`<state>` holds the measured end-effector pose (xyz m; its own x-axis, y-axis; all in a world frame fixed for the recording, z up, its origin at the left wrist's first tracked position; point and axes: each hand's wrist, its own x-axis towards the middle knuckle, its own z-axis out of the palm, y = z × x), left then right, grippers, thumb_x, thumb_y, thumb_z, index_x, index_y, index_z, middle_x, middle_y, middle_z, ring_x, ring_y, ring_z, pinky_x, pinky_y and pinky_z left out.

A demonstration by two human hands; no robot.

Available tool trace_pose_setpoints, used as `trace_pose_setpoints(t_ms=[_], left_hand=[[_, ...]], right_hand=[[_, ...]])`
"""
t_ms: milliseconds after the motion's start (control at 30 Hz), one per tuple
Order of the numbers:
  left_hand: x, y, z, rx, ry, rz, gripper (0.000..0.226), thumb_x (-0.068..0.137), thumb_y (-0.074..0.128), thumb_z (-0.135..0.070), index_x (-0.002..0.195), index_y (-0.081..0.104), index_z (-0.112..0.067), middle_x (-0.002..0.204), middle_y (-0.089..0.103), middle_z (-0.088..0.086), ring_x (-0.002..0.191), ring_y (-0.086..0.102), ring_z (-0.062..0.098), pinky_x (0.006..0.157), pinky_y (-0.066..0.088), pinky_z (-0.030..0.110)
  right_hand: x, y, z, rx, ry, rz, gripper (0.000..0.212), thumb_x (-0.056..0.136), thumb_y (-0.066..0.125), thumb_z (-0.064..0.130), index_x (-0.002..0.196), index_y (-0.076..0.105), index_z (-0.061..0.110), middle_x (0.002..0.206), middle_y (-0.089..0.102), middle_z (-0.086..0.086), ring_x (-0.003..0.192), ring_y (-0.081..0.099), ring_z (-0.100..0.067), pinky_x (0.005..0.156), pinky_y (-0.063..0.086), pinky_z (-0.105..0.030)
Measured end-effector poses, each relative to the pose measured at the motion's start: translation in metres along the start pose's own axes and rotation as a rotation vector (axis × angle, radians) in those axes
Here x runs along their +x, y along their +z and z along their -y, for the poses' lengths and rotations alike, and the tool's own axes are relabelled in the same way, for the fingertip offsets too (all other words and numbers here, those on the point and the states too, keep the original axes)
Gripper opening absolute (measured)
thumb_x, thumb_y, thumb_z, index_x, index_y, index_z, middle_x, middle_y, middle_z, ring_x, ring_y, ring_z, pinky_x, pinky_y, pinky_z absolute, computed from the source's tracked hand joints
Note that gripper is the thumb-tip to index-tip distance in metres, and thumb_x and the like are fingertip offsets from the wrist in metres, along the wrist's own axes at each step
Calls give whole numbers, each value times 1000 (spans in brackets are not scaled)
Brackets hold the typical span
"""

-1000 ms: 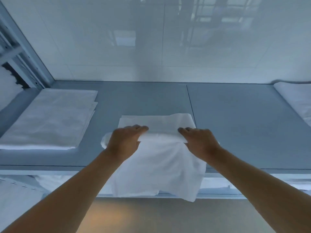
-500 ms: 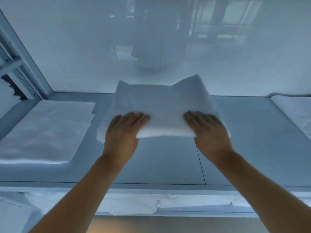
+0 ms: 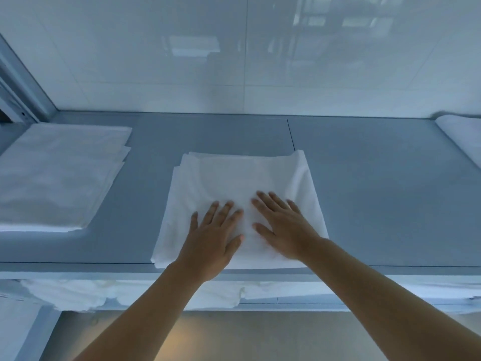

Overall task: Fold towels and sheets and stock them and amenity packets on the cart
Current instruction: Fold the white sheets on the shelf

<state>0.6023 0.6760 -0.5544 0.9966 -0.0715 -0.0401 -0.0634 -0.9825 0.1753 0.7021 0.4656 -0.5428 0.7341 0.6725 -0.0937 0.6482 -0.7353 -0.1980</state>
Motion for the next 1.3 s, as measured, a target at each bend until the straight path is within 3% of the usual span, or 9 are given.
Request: trace_pose_setpoints(t_ms=[233, 500, 633, 733, 867, 967, 1067, 1167, 1300], left_hand=[[18, 18, 24, -38, -145, -20, 68, 97, 14, -70, 161, 8, -46, 172, -7, -15, 159, -9, 18, 127, 10, 54], [38, 2, 45, 2, -108, 31, 61, 103, 27, -60, 160, 10, -49, 172, -6, -16, 160, -3, 18, 126, 13, 54], [55, 6, -8, 34, -381, 118, 70, 102, 18, -65, 164, 7, -33, 173, -2, 0, 158, 3, 35, 119, 15, 66], [45, 22, -39, 38, -450, 30, 79, 100, 14, -67, 165, 3, -25, 173, -4, 5, 158, -4, 38, 121, 8, 67], [27, 29, -16, 69, -274, -10, 81, 95, 12, -70, 165, 5, -29, 174, -2, 0, 159, -4, 33, 124, 3, 63], [18, 29, 9, 102, -105, 30, 83, 92, 6, -74, 164, -2, -34, 173, -9, -3, 159, -10, 28, 125, 1, 59], [21, 20, 38, 137, 56, 77, 81, 91, 5, -78, 161, -12, -41, 171, -19, -9, 158, -17, 23, 126, -2, 55], [28, 11, 65, 166, 200, 86, 78, 94, 11, -77, 161, -12, -44, 170, -20, -13, 158, -16, 19, 127, -2, 51], [40, 0, 84, 221, 284, 102, 75, 96, 11, -75, 161, -9, -44, 171, -15, -12, 159, -10, 18, 128, 2, 49]], right_hand=[[53, 11, -64, 12, 244, -65, 74, 102, 20, 67, 165, 8, 32, 173, 1, 9, 159, -1, -13, 129, 2, -41], [54, 17, -63, 22, 357, -123, 77, 100, 17, 69, 165, 10, 29, 173, 3, 4, 159, 0, -18, 128, 3, -45], [44, 24, -43, 57, 459, -170, 77, 101, 21, 66, 165, 12, 25, 173, 5, 2, 159, 0, -20, 128, 1, -46], [27, 30, -25, 109, 546, -192, 79, 101, 22, 64, 165, 10, 21, 174, 4, -1, 159, -2, -22, 128, -1, -48], [-16, 35, -1, 134, 610, -138, 83, 100, 22, 64, 165, 4, 17, 174, 0, -4, 159, -1, -26, 128, 2, -49], [-48, 35, 19, 34, 592, -75, 88, 94, 18, 69, 164, 14, 15, 172, 11, -7, 157, 13, -32, 123, 16, -51], [-39, 17, 13, 41, 290, -128, 79, 94, 24, 66, 161, 26, 23, 169, 24, 0, 153, 25, -25, 121, 23, -51], [3, 3, -8, -2, -29, -37, 69, 102, 32, 61, 164, 17, 32, 173, 7, 10, 159, 6, -17, 126, 14, -49], [29, 14, -28, 23, -10, -15, 74, 101, 32, 66, 165, 7, 37, 172, -2, 15, 159, -5, -10, 128, 5, -46]])
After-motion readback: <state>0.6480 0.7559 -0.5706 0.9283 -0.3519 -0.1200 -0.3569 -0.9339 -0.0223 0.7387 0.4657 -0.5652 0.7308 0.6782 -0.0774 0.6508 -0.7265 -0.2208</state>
